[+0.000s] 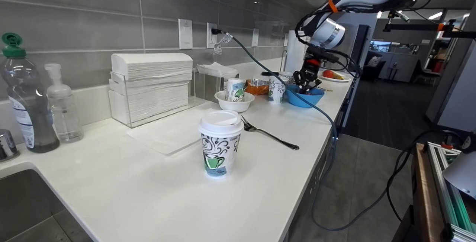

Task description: Transfer a spoonful of contents from the blue bowl to the white bowl

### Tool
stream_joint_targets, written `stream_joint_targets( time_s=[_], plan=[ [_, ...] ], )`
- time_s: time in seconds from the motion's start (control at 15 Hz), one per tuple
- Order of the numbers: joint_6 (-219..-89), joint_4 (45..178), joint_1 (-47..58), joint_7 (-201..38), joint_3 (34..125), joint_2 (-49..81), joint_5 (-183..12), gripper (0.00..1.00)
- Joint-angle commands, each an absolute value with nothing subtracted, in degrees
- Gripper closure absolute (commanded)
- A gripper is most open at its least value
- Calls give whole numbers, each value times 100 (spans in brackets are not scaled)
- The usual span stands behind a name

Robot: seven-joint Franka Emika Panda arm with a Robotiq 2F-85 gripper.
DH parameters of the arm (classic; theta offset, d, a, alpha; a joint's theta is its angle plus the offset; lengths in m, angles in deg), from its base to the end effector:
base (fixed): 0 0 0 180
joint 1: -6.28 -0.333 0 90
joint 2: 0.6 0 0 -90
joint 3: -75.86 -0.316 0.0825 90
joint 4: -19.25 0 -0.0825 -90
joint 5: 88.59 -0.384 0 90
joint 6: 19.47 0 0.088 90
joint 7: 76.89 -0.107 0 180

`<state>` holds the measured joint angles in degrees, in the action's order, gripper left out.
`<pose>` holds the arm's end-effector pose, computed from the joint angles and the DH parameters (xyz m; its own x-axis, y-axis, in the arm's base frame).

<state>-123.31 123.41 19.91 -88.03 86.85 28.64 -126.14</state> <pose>0.5663 -0.1975 0.2409 0.5450 -0.6159 -0.5689 -0.8305 -0.4898 -0.2654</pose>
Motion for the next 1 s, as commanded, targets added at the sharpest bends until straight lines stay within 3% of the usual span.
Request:
stream_joint_targets(
  time_s=[0.0,0.93],
  plan=[
    [-12825,12575,1779,-9101,8685,2788,-12274,97],
    [-13730,13156,1414,-9619,8595,2258,-11370,97]
  ],
)
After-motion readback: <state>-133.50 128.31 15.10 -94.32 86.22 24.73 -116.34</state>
